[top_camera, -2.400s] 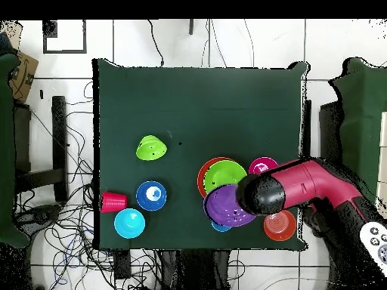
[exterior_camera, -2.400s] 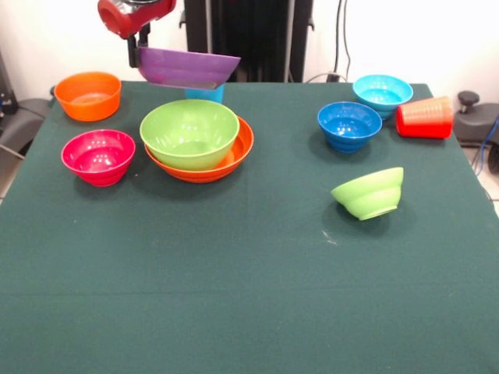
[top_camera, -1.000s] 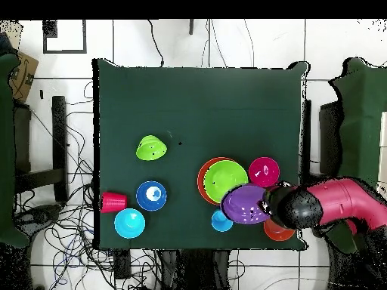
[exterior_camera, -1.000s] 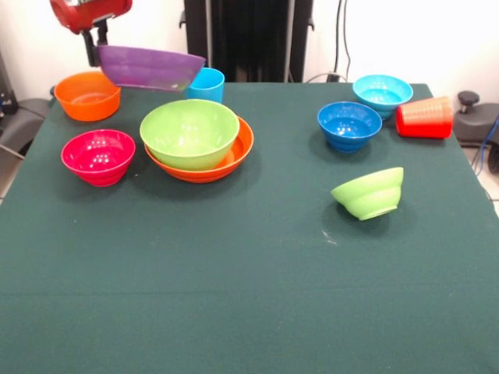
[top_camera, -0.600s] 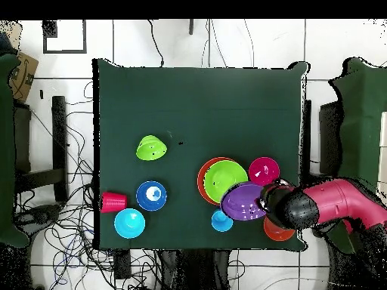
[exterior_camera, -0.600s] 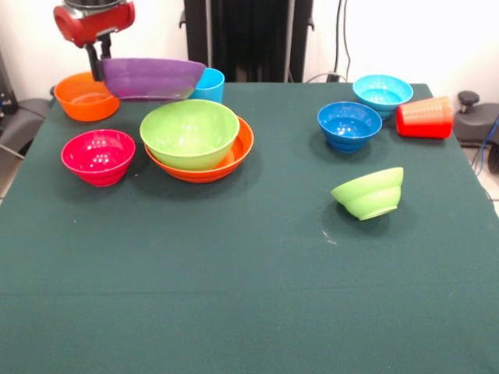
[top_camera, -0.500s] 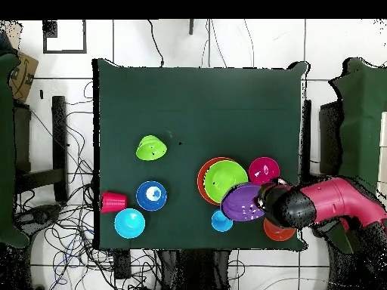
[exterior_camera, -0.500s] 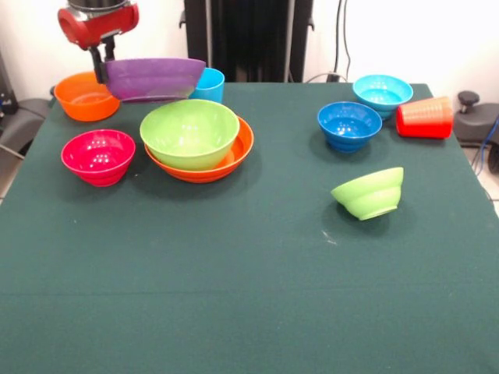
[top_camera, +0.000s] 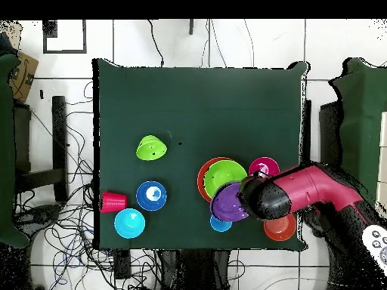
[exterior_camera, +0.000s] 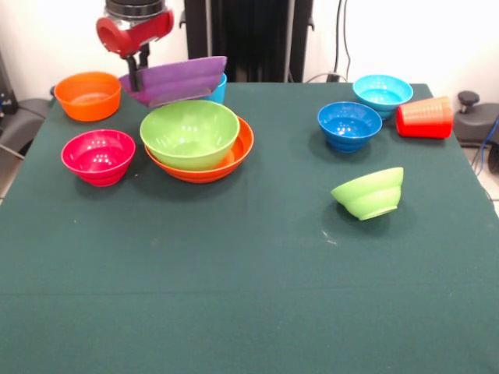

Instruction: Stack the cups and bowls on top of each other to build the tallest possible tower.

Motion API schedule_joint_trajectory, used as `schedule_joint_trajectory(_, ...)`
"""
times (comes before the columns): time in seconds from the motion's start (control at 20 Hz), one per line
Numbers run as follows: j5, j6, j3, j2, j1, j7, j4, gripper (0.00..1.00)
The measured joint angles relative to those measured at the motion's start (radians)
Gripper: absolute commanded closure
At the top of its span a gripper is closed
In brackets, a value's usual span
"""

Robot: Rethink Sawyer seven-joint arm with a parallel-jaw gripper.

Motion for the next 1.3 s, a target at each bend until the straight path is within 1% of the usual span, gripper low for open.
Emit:
schedule_joint_trajectory(0.25,0.009,0.0,0.0,-0.022,0.035,0.0,0.002,1.0)
schedule_joint_trajectory(0.45,0.017,0.0,0.0,-0.044,0.046,0.0,0.002,1.0)
schedule_joint_trajectory(0.8,0.017,0.0,0.0,-0.062,0.046,0.0,0.002,1.0)
schedule_joint_trajectory(1.1,0.047,0.0,0.0,-0.074,0.033,0.0,0.004,1.0)
schedule_joint_trajectory(1.3,0.055,0.0,0.0,-0.077,0.029,0.0,0.005,1.0)
